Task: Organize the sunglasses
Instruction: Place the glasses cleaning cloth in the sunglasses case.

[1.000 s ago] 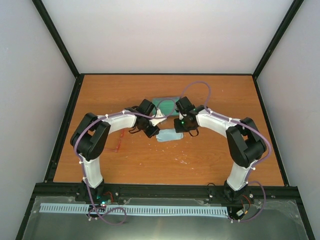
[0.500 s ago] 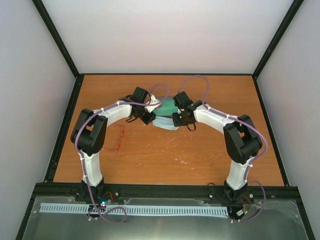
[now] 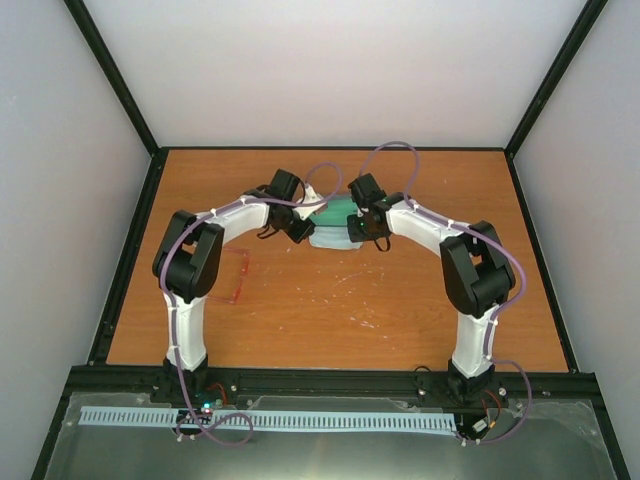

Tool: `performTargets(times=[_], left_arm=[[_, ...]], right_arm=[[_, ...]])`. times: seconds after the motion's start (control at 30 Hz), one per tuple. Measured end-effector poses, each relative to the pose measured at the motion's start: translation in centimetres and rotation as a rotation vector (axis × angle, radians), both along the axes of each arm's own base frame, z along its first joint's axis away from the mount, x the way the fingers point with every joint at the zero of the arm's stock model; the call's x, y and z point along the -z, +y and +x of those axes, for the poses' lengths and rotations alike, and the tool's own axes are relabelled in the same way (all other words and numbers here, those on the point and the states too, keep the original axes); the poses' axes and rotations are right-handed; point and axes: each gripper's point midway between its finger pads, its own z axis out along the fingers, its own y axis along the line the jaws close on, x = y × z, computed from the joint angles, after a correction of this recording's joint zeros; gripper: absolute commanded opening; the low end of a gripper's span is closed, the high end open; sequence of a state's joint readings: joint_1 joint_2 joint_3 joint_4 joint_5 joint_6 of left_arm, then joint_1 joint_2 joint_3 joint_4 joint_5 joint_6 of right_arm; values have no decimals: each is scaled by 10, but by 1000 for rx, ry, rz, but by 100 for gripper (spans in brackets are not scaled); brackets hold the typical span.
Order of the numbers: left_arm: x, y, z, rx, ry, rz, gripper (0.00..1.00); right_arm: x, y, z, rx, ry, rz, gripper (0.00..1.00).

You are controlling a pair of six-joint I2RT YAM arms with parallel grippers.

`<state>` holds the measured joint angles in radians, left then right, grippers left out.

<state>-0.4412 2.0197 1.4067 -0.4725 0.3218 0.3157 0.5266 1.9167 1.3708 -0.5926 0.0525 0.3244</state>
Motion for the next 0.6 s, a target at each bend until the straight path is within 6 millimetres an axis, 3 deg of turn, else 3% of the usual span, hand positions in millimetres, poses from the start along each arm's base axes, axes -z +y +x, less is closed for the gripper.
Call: performTargets(times=[0.37, 0.6], left_arm=[[-3, 1, 33, -13, -26, -7, 1], [2, 3, 43, -7, -18, 3, 1]], right_arm=[[0, -2, 33, 5, -29, 2, 3], [0, -1, 51, 3, -37, 9, 3]])
